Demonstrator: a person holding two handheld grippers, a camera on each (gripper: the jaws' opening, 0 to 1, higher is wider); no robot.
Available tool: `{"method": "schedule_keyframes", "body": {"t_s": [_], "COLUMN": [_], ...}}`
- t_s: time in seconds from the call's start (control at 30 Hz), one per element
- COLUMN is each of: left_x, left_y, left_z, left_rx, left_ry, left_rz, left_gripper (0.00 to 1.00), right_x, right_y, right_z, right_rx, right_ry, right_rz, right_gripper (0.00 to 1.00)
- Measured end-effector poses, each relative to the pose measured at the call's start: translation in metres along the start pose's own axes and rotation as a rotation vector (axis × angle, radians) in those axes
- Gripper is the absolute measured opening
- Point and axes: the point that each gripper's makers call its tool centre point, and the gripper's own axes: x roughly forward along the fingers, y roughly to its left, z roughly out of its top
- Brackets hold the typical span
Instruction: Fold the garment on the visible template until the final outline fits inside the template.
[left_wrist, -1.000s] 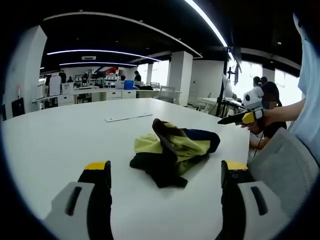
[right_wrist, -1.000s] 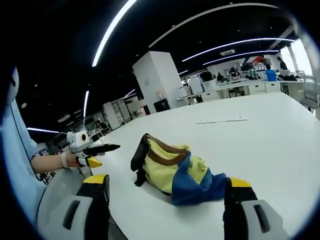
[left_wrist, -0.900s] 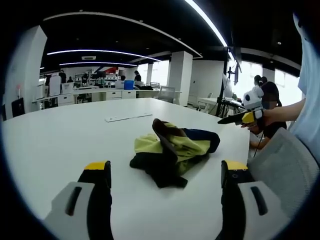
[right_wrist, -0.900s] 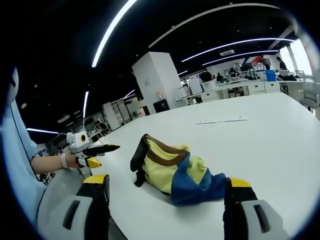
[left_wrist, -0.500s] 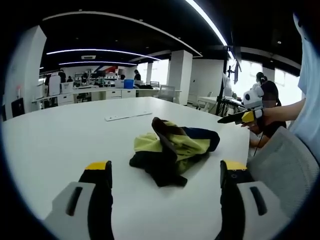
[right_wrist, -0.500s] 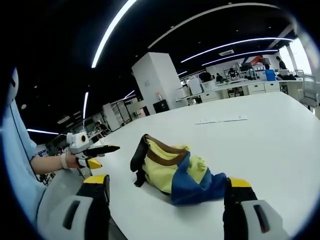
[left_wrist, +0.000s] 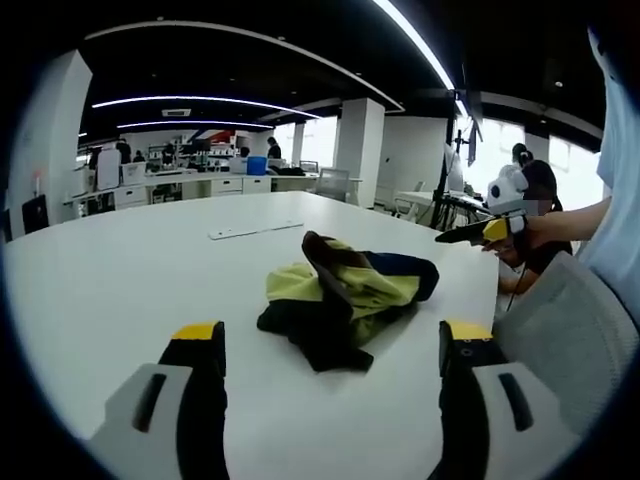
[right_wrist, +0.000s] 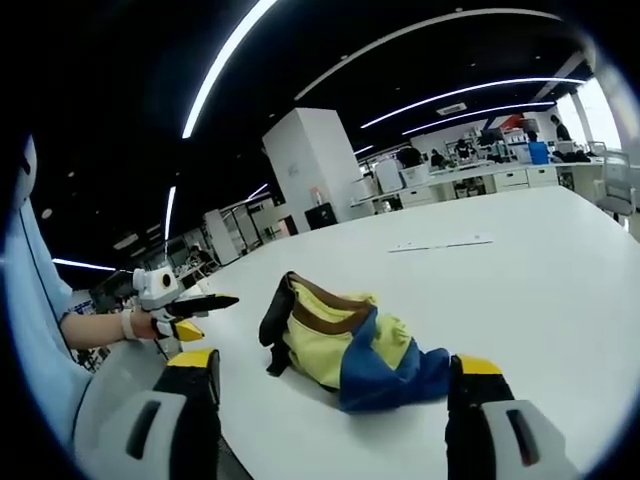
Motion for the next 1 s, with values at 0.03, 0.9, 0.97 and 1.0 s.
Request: {"method": "schedule_keyframes", "body": {"t_s": [0.03, 0.9, 0.97, 1.0], "left_x": [0.0, -0.001, -0.001, -0.001], "left_y": [0.0, 0.006, 0.007, 0.007], "left_z": [0.0, -0.005, -0.005, -0.005], "left_rx": [-0.003, 0.02, 0.025, 0.031], "left_ry": [-0.001, 0.02, 0.019, 0.019], "left_rz": [0.0, 0.008, 0.013, 0.012], "left_gripper": [0.85, 0.73, 0.72, 0.71], "right_x": [0.0, 0.004, 0.009, 0.012], "right_y": [0.0, -0.01, -0.009, -0.009], "right_z": [0.001, 0.002, 0.002, 0.001], "right_rx": [-0.001, -0.025, -0.039, -0.047], "right_ry": [-0.002, -0.002, 0.003, 0.015], "right_rz": [-0.001, -0.023, -0.019, -0.019], "right_gripper": [0.96, 0.84, 0.83, 0.82]}}
